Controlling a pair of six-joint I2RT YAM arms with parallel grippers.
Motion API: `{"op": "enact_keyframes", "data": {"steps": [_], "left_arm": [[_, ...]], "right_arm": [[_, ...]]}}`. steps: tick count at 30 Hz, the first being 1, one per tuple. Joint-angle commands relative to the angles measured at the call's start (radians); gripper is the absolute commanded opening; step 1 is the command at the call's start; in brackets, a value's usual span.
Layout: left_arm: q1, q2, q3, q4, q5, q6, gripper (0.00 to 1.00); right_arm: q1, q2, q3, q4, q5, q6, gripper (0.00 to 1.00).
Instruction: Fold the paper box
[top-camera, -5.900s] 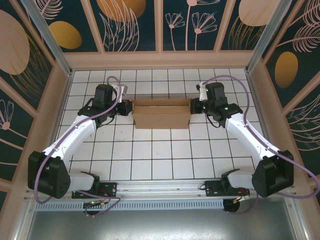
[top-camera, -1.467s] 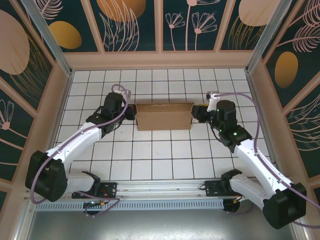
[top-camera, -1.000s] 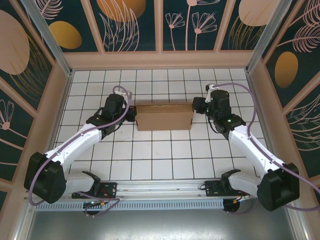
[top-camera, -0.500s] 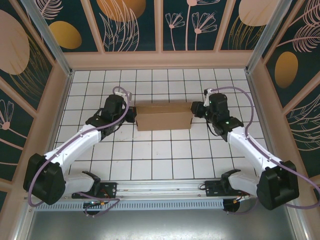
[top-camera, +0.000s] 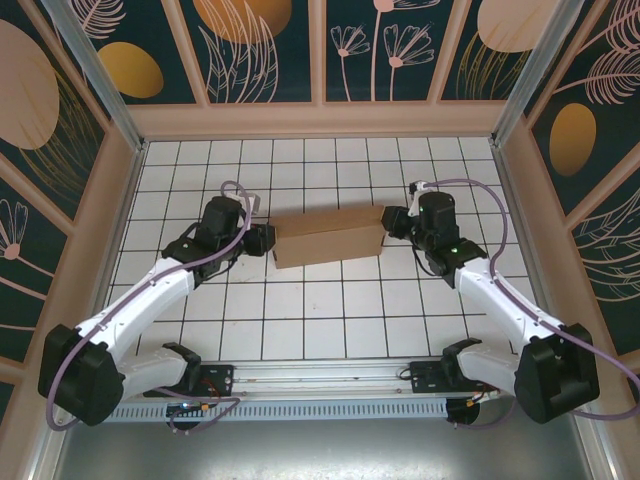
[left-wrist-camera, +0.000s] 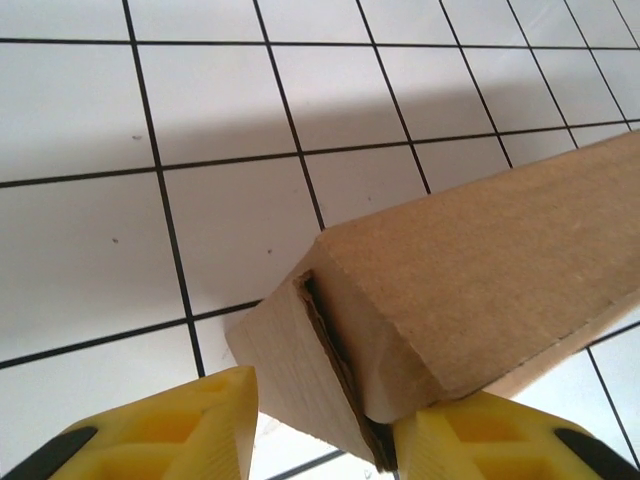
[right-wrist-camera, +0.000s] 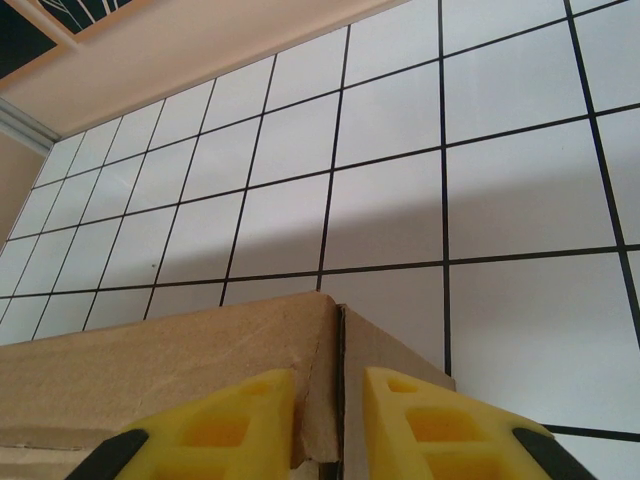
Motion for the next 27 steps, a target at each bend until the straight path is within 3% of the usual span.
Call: {"op": "enact_keyframes", "data": {"steps": [1, 5, 11, 16, 23, 27], "left_arm": [[-0.007, -0.026, -0.004, -0.050, 0.055, -0.023, 0.40], [-0.007, -0.037, -0.014, -0.050, 0.061, -0.018, 0.40], [-0.007, -0.074, -0.027, -0.041, 0.176, -0.014, 0.42], [-0.007, -0.115, 0.030, -0.097, 0.205, 0.006, 0.45], [-0.004, -0.119, 0.125, -0.168, 0.068, -0.047, 0.48], [0.028, -0.118, 0.095, -0.116, -0.008, -0.143, 0.61]], "right_arm": [[0.011, 0.036, -0.013, -0.056, 0.015, 0.017, 0.25], [0.014, 0.047, -0.007, -0.052, 0.020, 0.031, 0.25], [0.025, 0.060, -0.007, -0.051, 0.028, 0.031, 0.25], [0.027, 0.068, -0.008, -0.051, 0.039, 0.031, 0.26], [0.028, 0.071, -0.013, -0.054, 0.050, 0.031, 0.27], [0.027, 0.073, -0.014, -0.055, 0.049, 0.031, 0.28]]}}
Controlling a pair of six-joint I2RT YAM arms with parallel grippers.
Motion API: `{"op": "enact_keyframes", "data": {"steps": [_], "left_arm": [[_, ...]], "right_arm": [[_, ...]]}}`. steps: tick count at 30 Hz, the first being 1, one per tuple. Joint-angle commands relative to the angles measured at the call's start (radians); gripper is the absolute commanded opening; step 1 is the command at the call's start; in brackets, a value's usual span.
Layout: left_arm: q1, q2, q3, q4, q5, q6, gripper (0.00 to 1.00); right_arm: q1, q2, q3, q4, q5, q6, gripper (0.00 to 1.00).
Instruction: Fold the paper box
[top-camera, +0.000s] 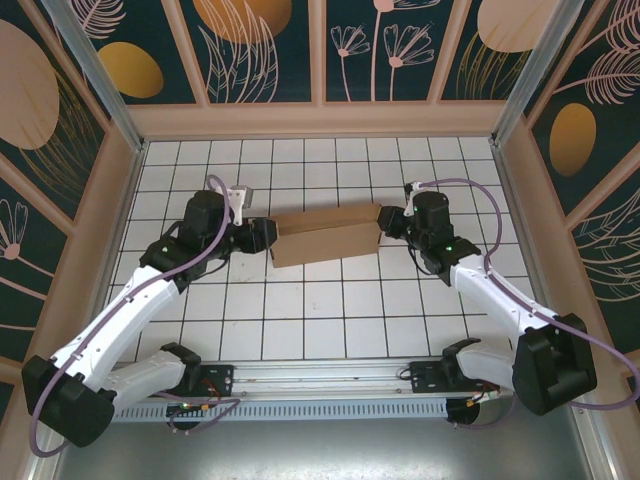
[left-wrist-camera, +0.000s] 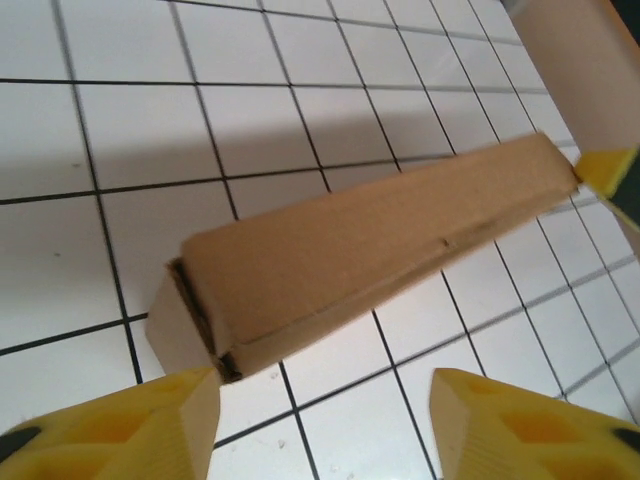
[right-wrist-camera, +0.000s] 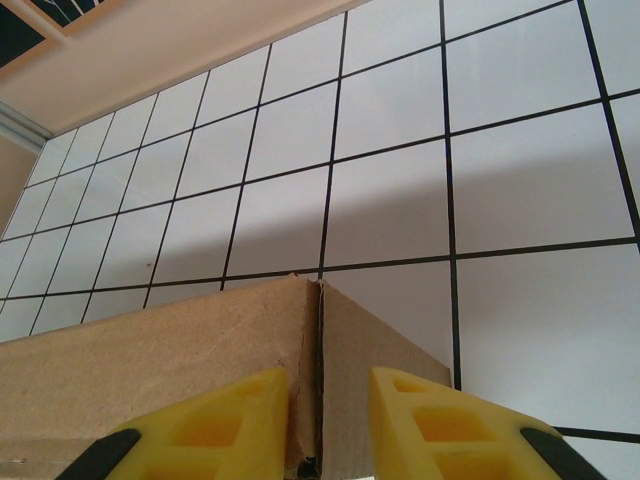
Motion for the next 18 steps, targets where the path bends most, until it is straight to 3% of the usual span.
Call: {"op": "enact_keyframes", "data": {"steps": [1, 8, 18], "left_arm": [[0.037, -0.005, -0.026, 0.033, -0.064, -0.097, 0.63], [0.104, 0.042, -0.142, 0.193, 0.064, -0.189, 0.65], [0.110, 0.074, -0.298, 0.321, 0.066, -0.277, 0.55]], "right_arm": [[0.008, 0.030, -0.014, -0.085, 0.029, 0.003, 0.28], [0.006, 0.035, -0.015, -0.088, 0.027, -0.002, 0.28], [0.006, 0.032, -0.032, -0.101, 0.027, -0.013, 0.28]]}}
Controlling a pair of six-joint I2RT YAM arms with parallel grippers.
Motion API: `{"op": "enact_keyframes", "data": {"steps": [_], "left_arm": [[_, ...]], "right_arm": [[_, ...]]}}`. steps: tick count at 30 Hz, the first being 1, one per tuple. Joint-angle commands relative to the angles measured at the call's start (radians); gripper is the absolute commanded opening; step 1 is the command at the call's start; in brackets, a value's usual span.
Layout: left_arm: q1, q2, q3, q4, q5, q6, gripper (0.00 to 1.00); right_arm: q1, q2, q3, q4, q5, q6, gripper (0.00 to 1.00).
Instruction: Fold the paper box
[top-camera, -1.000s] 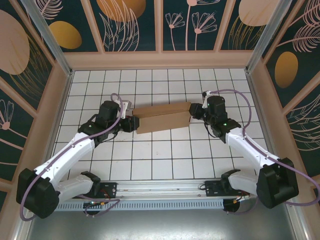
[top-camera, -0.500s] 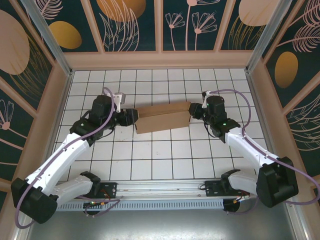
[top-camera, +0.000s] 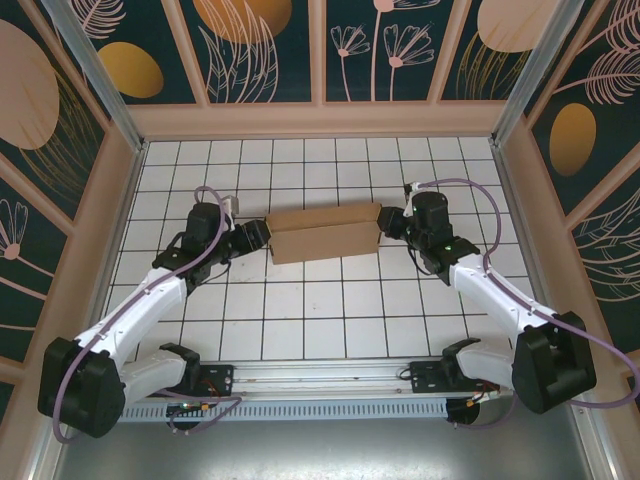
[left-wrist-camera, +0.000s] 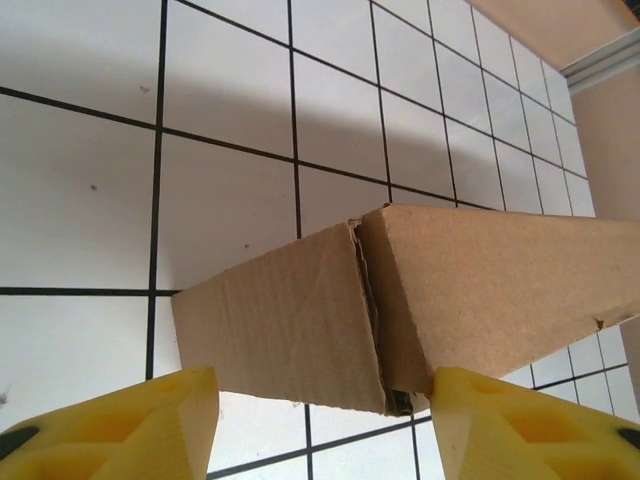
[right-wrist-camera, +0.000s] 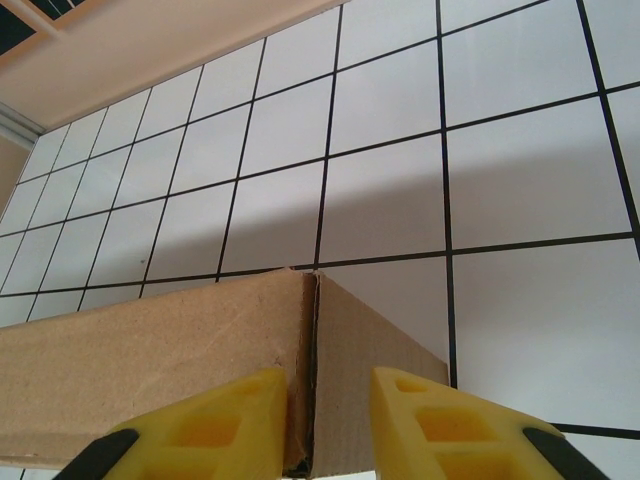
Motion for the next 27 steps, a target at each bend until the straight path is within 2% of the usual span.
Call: {"op": "enact_keyframes", "data": {"steps": [1, 9, 14, 17, 20, 24, 27], "left_arm": [[0.001, 0.012, -0.079, 0.038, 0.001, -0.056, 0.54], [0.001, 0.040, -0.210, 0.113, -0.028, -0.101, 0.39], [0.001, 0.057, -0.215, 0.133, -0.009, -0.085, 0.30], [0.001, 0.023, -0.191, 0.098, -0.010, -0.061, 0.23], [0.001, -0.052, -0.205, 0.083, -0.019, -0.069, 0.19], [-0.019, -0.131, -0.283, 0.089, -0.002, -0.141, 0.12], [-0.068, -0.168, -0.305, 0.052, -0.022, -0.178, 0.14]], "right_arm": [[0.005, 0.027, -0.035, -0.098, 0.024, -0.010, 0.28], [0.005, 0.068, -0.068, -0.128, 0.008, 0.013, 0.28], [0.004, 0.057, -0.089, -0.103, -0.047, 0.022, 0.21], [0.011, -0.022, -0.119, -0.057, -0.031, 0.018, 0.13], [0.066, -0.152, -0.220, 0.058, 0.037, -0.006, 0.08], [0.163, -0.257, -0.330, 0.129, 0.117, -0.008, 0.07], [0.218, -0.299, -0.380, 0.114, 0.159, 0.039, 0.07]]}}
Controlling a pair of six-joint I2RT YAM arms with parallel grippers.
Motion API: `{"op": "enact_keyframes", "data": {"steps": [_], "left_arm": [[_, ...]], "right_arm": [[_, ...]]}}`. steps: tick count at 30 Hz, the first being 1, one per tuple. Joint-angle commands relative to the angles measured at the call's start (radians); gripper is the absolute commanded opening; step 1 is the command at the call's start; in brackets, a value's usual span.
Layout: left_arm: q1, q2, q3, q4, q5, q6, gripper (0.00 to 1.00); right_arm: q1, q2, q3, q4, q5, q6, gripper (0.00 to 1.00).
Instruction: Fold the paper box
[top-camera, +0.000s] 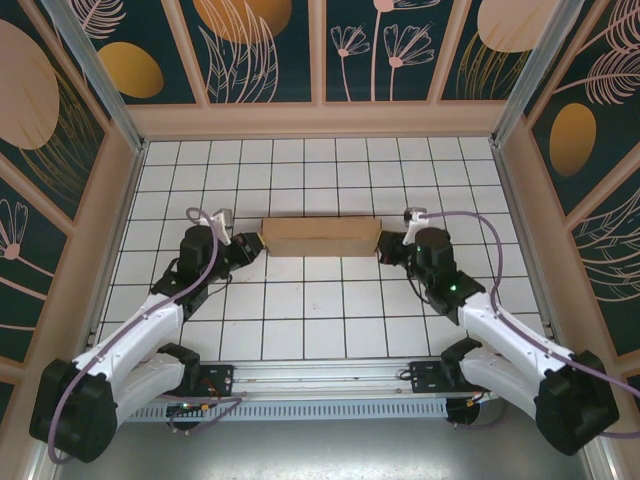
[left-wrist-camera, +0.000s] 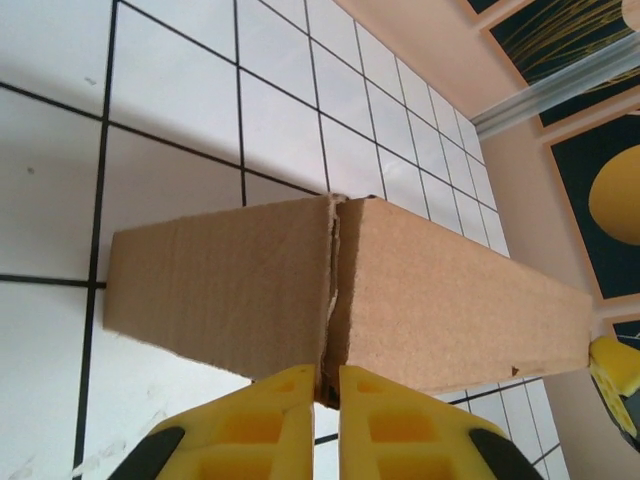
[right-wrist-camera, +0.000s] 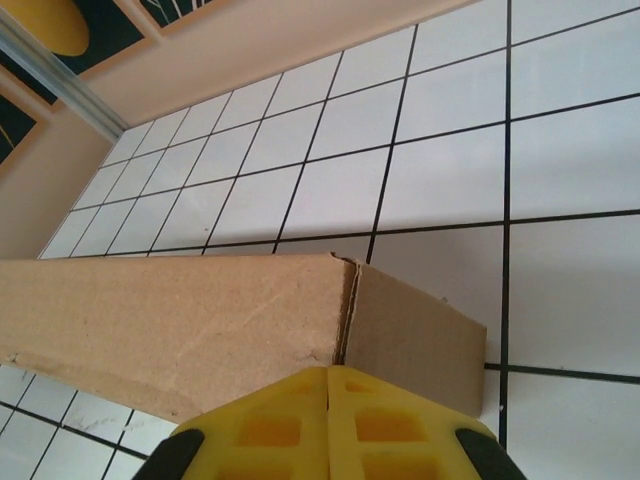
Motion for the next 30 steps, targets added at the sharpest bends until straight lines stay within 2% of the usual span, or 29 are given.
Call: {"op": "enact_keyframes", "data": {"steps": [1, 7, 12, 15, 20, 25, 30], "left_arm": [[-0.041, -0.009, -0.064, -0.215, -0.044, -0.077, 0.17], [-0.043, -0.153, -0.126, -0.321, -0.036, -0.156, 0.24], [-0.043, -0.148, -0.042, -0.404, -0.101, -0.049, 0.47], [-0.040, -0.055, 0.034, -0.380, -0.144, 0.020, 0.55], [0.021, 0.168, 0.098, -0.223, -0.106, 0.057, 0.58], [0.029, 0.355, 0.151, -0.092, -0.092, 0.065, 0.59], [0.033, 0.478, 0.166, 0.016, -0.089, 0.036, 0.54]], "right_arm": [[0.060, -0.021, -0.080, -0.084, 0.073, 0.042, 0.07], [0.104, -0.138, -0.111, -0.149, 0.135, 0.091, 0.15], [0.095, -0.136, -0.087, -0.159, 0.127, 0.064, 0.30], [0.029, -0.051, -0.032, -0.159, 0.037, 0.043, 0.36], [-0.150, 0.171, 0.072, -0.161, -0.200, 0.047, 0.45], [-0.177, 0.337, 0.148, -0.106, -0.322, 0.038, 0.46], [-0.190, 0.489, 0.181, -0.041, -0.329, 0.068, 0.44]]}}
